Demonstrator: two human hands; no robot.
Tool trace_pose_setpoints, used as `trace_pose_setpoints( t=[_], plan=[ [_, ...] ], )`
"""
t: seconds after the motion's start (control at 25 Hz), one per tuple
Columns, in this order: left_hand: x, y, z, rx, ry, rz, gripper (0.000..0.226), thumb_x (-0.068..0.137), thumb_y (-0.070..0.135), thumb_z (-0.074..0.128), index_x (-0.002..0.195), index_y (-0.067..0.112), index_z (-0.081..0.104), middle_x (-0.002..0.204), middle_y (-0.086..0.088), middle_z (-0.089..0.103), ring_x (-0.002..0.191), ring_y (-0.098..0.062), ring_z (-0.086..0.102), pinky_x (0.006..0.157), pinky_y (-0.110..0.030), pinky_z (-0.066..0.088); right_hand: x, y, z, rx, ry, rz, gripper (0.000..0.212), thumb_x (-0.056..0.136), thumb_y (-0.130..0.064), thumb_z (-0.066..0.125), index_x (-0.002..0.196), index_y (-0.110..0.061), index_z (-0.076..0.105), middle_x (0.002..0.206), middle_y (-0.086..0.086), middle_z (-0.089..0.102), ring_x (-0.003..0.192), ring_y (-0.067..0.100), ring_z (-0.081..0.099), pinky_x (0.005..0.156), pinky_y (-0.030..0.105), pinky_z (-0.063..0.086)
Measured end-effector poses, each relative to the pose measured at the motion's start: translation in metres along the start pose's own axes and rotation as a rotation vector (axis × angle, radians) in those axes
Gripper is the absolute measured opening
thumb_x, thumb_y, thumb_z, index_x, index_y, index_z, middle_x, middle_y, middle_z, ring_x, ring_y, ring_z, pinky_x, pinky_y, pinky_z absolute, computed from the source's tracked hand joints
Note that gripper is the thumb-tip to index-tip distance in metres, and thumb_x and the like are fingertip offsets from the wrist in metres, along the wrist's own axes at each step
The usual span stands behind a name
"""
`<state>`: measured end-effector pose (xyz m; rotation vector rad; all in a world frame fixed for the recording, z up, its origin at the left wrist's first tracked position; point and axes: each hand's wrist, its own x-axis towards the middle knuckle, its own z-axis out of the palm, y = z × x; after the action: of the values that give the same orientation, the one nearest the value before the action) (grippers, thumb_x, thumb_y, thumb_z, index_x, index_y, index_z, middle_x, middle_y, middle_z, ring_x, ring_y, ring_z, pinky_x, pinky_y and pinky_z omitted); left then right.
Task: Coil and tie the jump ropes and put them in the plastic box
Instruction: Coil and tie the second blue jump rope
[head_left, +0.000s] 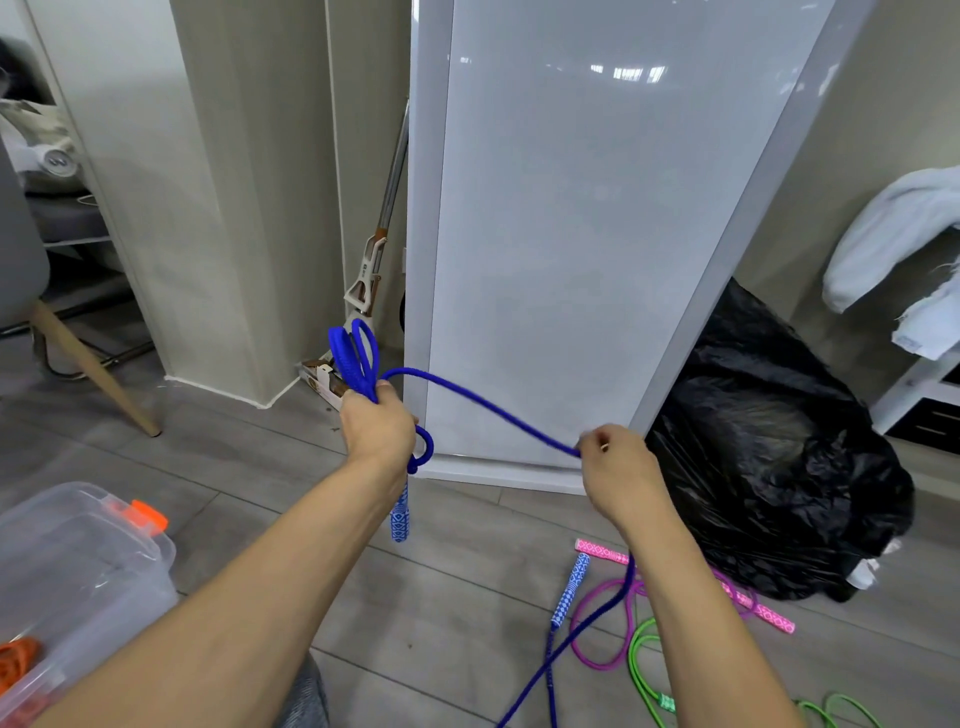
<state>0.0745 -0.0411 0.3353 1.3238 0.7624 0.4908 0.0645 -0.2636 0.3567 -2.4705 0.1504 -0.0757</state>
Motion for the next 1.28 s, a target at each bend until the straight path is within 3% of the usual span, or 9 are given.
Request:
trace_pose_setpoints(
  t=[0.16, 0.24, 0.4, 0.6, 0.76, 0.88, 1.08, 1.2, 1.28],
  plan=[
    [-0.012, -0.002, 0.005, 0.001, -0.186, -0.064, 0.025, 0.102, 0.015, 0.045, 0.118, -0.002, 0.055, 0.078, -0.008, 0.059, 0.060, -0.016, 0.060, 0.054, -0.029, 0.048, -0.008, -0.018, -0.001, 0.470, 0.156, -0.051, 0.033, 0.100, -0.015, 0.035, 0.083, -0.012, 0.064, 0.062, -0.006, 0.048, 0.058, 0.013, 0.044, 0.056, 0.030, 0.032],
    [-0.021, -0.001, 0.006, -0.031, -0.292, -0.094, 0.020, 0.102, 0.013, 0.047, 0.117, 0.002, 0.055, 0.077, -0.006, 0.060, 0.063, -0.018, 0.062, 0.056, -0.030, 0.052, -0.012, -0.023, 0.004, 0.536, 0.148, -0.105, 0.032, 0.100, -0.013, 0.038, 0.092, -0.015, 0.068, 0.061, -0.007, 0.048, 0.050, 0.005, 0.039, 0.053, 0.026, 0.033],
    [-0.044, 0.003, 0.006, 0.043, -0.504, -0.075, 0.015, 0.103, 0.016, 0.048, 0.114, 0.009, 0.056, 0.089, -0.006, 0.071, 0.072, -0.019, 0.070, 0.066, -0.030, 0.058, -0.017, -0.027, 0.016, 0.519, 0.095, -0.179, 0.023, 0.100, -0.015, 0.052, 0.113, -0.022, 0.069, 0.091, -0.002, 0.070, 0.066, 0.011, 0.060, 0.068, 0.024, 0.049],
    [-0.060, 0.001, 0.008, 0.119, -0.620, -0.010, 0.015, 0.103, 0.018, 0.049, 0.112, 0.013, 0.059, 0.093, -0.003, 0.074, 0.075, -0.018, 0.073, 0.069, -0.030, 0.060, -0.024, -0.033, 0.021, 0.610, 0.106, -0.152, 0.002, 0.092, -0.020, 0.069, 0.091, -0.019, 0.068, 0.080, -0.005, 0.075, 0.063, 0.010, 0.068, 0.059, 0.021, 0.053],
    [-0.060, -0.004, 0.008, 0.138, -0.637, 0.046, 0.019, 0.102, 0.019, 0.051, 0.112, 0.008, 0.063, 0.086, -0.001, 0.076, 0.068, -0.013, 0.073, 0.062, -0.026, 0.057, -0.029, -0.038, 0.030, 0.553, 0.099, -0.209, 0.008, 0.093, -0.023, 0.069, 0.087, -0.018, 0.072, 0.076, -0.009, 0.075, 0.072, 0.000, 0.068, 0.058, 0.009, 0.048],
    [-0.060, -0.004, 0.009, 0.067, -0.629, -0.035, 0.022, 0.101, 0.019, 0.053, 0.111, 0.004, 0.066, 0.074, 0.001, 0.074, 0.062, -0.011, 0.070, 0.061, -0.028, 0.055, -0.029, -0.040, 0.034, 0.581, 0.038, -0.230, 0.012, 0.097, -0.015, 0.062, 0.096, -0.013, 0.073, 0.086, -0.005, 0.075, 0.072, -0.004, 0.068, 0.060, 0.007, 0.049],
    [-0.055, -0.001, 0.007, -0.031, -0.590, -0.170, 0.020, 0.096, 0.021, 0.062, 0.105, 0.004, 0.067, 0.074, -0.004, 0.072, 0.056, -0.013, 0.067, 0.058, -0.029, 0.052, -0.029, -0.036, 0.032, 0.477, -0.102, -0.273, 0.021, 0.096, -0.012, 0.059, 0.104, -0.024, 0.075, 0.090, -0.011, 0.075, 0.079, -0.002, 0.069, 0.066, 0.008, 0.050],
    [-0.049, -0.001, 0.010, 0.020, -0.511, -0.104, 0.017, 0.098, 0.017, 0.058, 0.108, 0.004, 0.063, 0.075, 0.001, 0.074, 0.056, -0.012, 0.061, 0.056, -0.027, 0.047, -0.029, -0.036, 0.027, 0.408, -0.115, -0.205, 0.003, 0.091, -0.029, 0.068, 0.091, -0.026, 0.069, 0.076, -0.007, 0.075, 0.069, -0.001, 0.067, 0.062, 0.020, 0.051],
    [-0.037, 0.004, 0.009, -0.063, -0.418, -0.073, 0.019, 0.101, 0.013, 0.050, 0.114, 0.001, 0.058, 0.080, 0.001, 0.076, 0.068, -0.015, 0.067, 0.060, -0.028, 0.048, -0.029, -0.035, 0.022, 0.337, -0.175, -0.209, 0.011, 0.092, -0.035, 0.067, 0.090, -0.025, 0.069, 0.069, -0.004, 0.074, 0.056, -0.002, 0.060, 0.056, 0.021, 0.044]
  ],
)
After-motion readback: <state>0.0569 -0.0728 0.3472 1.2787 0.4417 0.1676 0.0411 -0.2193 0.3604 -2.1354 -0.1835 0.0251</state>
